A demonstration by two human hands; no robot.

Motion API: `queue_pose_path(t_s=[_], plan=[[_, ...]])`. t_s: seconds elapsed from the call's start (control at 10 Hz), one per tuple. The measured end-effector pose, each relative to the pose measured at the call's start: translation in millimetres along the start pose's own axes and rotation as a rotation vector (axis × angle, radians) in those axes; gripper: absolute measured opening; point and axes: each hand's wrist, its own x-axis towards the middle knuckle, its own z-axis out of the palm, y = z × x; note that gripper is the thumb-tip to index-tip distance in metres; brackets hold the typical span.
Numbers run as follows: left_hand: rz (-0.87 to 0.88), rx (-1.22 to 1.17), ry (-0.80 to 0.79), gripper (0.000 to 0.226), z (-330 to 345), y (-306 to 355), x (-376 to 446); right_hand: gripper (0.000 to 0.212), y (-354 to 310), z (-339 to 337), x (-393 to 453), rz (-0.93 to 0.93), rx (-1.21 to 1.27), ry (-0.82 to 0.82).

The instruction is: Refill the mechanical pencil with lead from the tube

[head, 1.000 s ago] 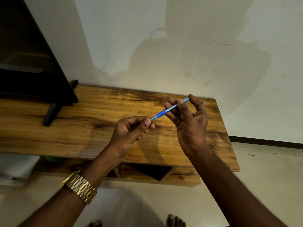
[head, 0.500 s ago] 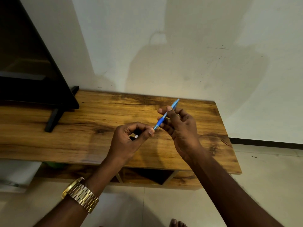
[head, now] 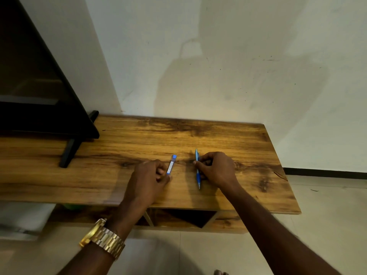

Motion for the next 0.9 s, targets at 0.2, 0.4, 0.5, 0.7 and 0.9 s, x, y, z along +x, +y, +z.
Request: queue_pose_path(t_s=[0.2, 0.4, 0.5, 0.7, 0.9], plan=[[-0.128, 0.01, 0.028, 0.012, 4, 8, -1, 0.017, 5, 16, 4, -0.073, -0.072, 0.042], [-0.136, 0.09, 0.07, 0.026, 10, 13, -6, 0.021, 8, 20, 7, -0.107, -0.059, 0.085], [-0.12, 0.104, 0.067, 0.023, 11, 14, -5, 0.02, 9, 20, 9, -0.115, -0.06, 0.096], [-0.126, 0.048, 0.028, 0.022, 9, 10, -1, 0.022, 15, 17, 11, -0.115, -0.055, 0.107], [-0.1, -0.017, -0.022, 0.017, 4, -5, 5, 0.016, 13, 14, 15, -0.11, -0.112, 0.084]])
